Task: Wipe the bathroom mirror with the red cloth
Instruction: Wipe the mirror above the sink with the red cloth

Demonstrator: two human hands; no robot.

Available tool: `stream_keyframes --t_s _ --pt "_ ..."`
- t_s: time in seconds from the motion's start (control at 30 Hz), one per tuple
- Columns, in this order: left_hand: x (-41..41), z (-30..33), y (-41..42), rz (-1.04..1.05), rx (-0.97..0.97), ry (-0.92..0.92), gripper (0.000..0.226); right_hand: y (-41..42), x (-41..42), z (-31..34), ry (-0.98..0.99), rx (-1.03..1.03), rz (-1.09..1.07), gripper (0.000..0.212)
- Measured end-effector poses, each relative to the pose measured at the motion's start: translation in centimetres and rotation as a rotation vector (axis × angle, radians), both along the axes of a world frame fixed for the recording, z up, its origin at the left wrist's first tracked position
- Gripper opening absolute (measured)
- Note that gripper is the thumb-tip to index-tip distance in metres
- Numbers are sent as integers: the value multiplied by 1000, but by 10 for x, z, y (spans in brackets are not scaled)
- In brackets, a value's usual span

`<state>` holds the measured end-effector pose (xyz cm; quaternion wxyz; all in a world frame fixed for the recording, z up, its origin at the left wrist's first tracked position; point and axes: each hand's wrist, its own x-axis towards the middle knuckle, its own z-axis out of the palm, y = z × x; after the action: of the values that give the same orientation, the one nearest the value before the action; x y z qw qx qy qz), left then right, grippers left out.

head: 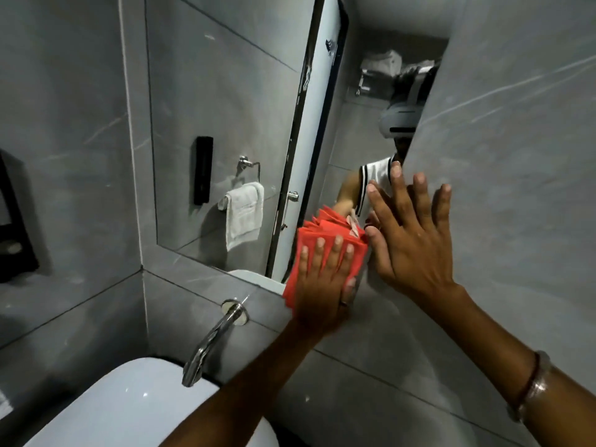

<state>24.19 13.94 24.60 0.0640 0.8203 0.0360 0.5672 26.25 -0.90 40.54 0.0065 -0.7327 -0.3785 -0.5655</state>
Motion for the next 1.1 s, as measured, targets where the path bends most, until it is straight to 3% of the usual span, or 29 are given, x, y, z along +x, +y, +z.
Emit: stream_keyframes --t_s 0.2,0.43,0.8,0.97,1.1 --pt "-6 33 5 3 -60 7 62 -10 12 42 37 101 -16 72" --pt "-5 171 52 -7 -50 -93 63 12 23 126 -39 198 -13 71" --pt "-5 351 128 44 134 -192 63 45 18 228 -159 138 33 73" --pt "-9 405 186 56 48 -252 62 59 11 262 -213 81 38 74" --pt "-17 424 217 88 -132 -277 68 60 1 282 -183 66 60 83"
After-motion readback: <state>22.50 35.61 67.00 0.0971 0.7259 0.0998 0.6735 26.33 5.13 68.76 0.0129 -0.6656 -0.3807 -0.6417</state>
